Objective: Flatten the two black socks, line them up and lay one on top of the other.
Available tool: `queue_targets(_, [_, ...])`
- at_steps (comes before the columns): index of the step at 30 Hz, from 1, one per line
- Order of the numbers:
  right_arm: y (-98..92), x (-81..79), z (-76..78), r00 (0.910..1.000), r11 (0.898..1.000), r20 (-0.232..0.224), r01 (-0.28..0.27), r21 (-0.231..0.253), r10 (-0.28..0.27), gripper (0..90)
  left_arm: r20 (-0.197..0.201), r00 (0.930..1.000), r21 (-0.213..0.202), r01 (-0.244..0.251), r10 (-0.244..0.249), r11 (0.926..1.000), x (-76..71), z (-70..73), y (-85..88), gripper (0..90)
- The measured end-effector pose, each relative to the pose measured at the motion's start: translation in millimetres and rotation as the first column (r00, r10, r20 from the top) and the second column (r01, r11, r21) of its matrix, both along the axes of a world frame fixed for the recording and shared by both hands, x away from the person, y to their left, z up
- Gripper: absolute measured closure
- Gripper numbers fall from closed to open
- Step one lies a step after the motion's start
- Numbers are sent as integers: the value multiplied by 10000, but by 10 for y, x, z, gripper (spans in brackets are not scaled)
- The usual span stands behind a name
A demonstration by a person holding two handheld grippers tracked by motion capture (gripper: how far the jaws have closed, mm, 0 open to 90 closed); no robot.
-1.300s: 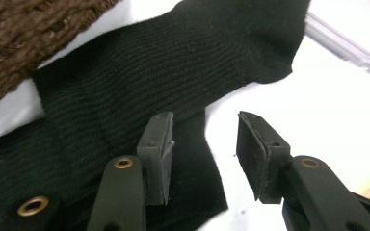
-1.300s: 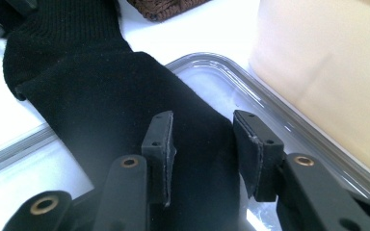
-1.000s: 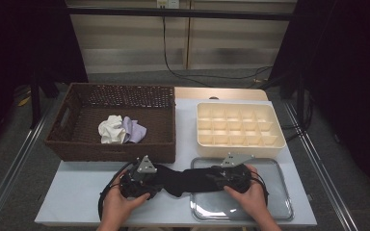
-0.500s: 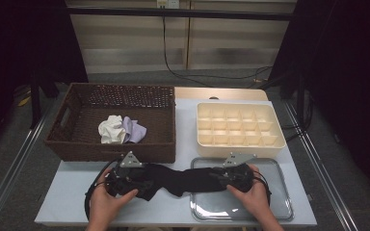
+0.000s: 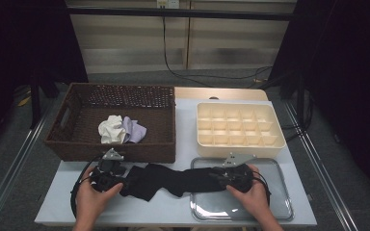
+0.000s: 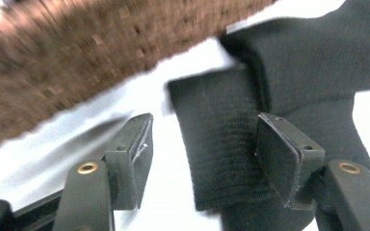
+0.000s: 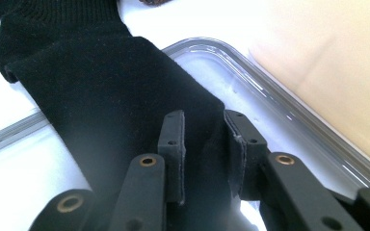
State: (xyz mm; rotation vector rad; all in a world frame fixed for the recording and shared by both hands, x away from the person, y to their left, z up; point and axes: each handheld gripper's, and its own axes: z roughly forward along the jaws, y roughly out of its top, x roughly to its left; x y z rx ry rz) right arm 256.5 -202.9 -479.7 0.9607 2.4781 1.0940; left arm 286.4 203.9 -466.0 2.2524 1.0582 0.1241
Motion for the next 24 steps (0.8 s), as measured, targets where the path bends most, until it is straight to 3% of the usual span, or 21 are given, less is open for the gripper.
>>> queue_targets(4, [2, -1, 0, 10000, 10000, 3, -15, 1, 15, 706, -17, 9995, -19, 301, -301, 9995, -28, 3, -38, 497])
queue_targets(5, [2, 2, -2, 10000, 10000, 8, -30, 13, 30, 706, -376, 9978, -348, 538, -551, 9979, -25, 8, -37, 570])
queue_targets(6, [3, 2, -1, 10000, 10000, 6, -29, 13, 29, 706, -576, 9962, -445, 631, -656, 9970, -29, 16, -47, 699])
queue_targets(7, [4, 1, -1, 10000, 10000, 13, -27, 6, 27, 706, -576, 9962, -445, 631, -656, 9970, -29, 16, -47, 725])
queue_targets(10, [3, -1, 0, 10000, 10000, 30, -13, -9, 13, 706, -692, 9954, 93, 666, -658, 9977, -30, 98, -24, 765])
queue_targets(12, [1, -1, -2, 10000, 10000, 7, -15, 17, 15, 706, -711, 9953, 91, 662, -654, 9978, -28, 115, 12, 768])
queue_targets(14, [1, 1, -2, 10000, 10000, 4, -5, 19, 5, 706, -592, 9977, 212, 357, -344, 9991, -21, 147, 161, 769])
queue_targets(17, [5, 7, -2, 10000, 10000, 50, -65, 10, 65, 705, -285, 9996, -12, 39, -39, 10000, -23, 161, 249, 755])
queue_targets(18, [6, 7, -2, 10000, 10000, 55, -67, 2, 67, 705, 26, 9999, 8, -145, 145, 9999, -28, 166, 245, 710])
queue_targets(19, [7, 7, -2, 10000, 10000, 61, -66, 0, 66, 704, 26, 9999, 8, -145, 145, 9999, -28, 166, 245, 626])
queue_targets(20, [8, 7, -2, 10000, 10000, 61, -60, -2, 60, 703, 437, 9982, -9, -415, 415, 9991, -33, 197, 207, 539])
queue_targets(21, [8, 6, -1, 10000, 10000, 51, -47, 3, 47, 702, 510, 9983, -86, -278, 282, 9996, -41, 229, 178, 495])
queue_targets(24, [7, 5, -3, 10000, 10000, 45, -35, 15, 35, 701, 801, 9960, -23, 409, -406, 9992, -72, 280, 53, 480])
